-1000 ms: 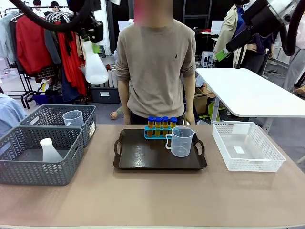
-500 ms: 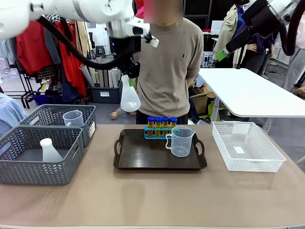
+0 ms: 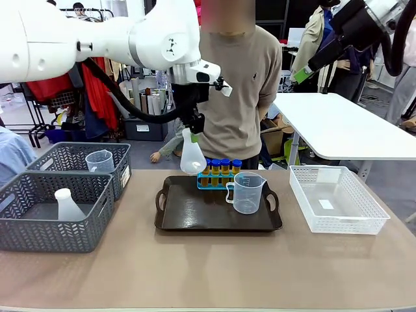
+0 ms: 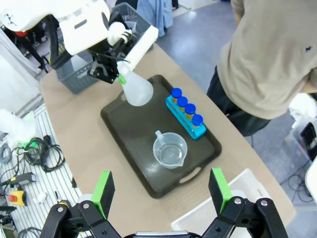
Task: Prepare the laboratory tools.
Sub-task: Pick up one Small flask and place it on the Handle tray.
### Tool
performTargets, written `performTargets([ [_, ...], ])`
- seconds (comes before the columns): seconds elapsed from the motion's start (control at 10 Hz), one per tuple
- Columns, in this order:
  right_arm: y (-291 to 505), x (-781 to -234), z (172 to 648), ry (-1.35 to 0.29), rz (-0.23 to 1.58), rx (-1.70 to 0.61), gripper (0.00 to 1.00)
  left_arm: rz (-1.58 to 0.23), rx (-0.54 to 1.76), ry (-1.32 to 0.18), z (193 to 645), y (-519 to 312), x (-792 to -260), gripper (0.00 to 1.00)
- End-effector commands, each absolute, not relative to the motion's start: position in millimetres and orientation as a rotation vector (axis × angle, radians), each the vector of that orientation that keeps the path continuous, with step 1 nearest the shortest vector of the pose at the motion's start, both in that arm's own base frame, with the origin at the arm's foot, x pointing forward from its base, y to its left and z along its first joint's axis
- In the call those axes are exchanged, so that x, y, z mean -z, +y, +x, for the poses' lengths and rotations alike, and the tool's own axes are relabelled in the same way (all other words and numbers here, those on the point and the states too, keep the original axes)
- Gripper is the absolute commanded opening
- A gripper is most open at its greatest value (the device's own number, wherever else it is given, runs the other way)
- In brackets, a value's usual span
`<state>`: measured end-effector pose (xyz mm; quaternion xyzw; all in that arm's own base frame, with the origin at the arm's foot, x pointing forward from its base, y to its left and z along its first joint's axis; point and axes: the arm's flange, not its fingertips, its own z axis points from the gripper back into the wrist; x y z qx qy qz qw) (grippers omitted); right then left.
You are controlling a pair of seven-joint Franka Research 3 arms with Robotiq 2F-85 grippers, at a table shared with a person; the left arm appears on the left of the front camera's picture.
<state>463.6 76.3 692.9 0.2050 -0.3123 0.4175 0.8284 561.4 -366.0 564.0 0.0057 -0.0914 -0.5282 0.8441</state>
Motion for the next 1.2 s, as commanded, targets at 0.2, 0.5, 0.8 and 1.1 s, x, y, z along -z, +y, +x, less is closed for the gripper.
performTargets([
  [0.2,75.1,-694.3,463.5,-0.665,0.443,-0.89,1.0,0.012,1.115,-0.193,561.4,-366.0,-564.0,0.0],
  [0.5,75.1,-694.3,463.5,-0.665,0.443,-0.89,1.0,0.025,1.125,-0.153,556.9,-369.0,-547.8,0.0],
  [0.8,75.1,-694.3,463.5,-0.665,0.443,-0.89,1.0,-0.005,1.148,-0.076,572.3,-379.4,-506.7,0.0],
  [1.1,75.1,-694.3,463.5,-0.665,0.443,-0.89,1.0,-0.026,1.163,-0.015,580.9,-388.2,-473.3,0.0],
])
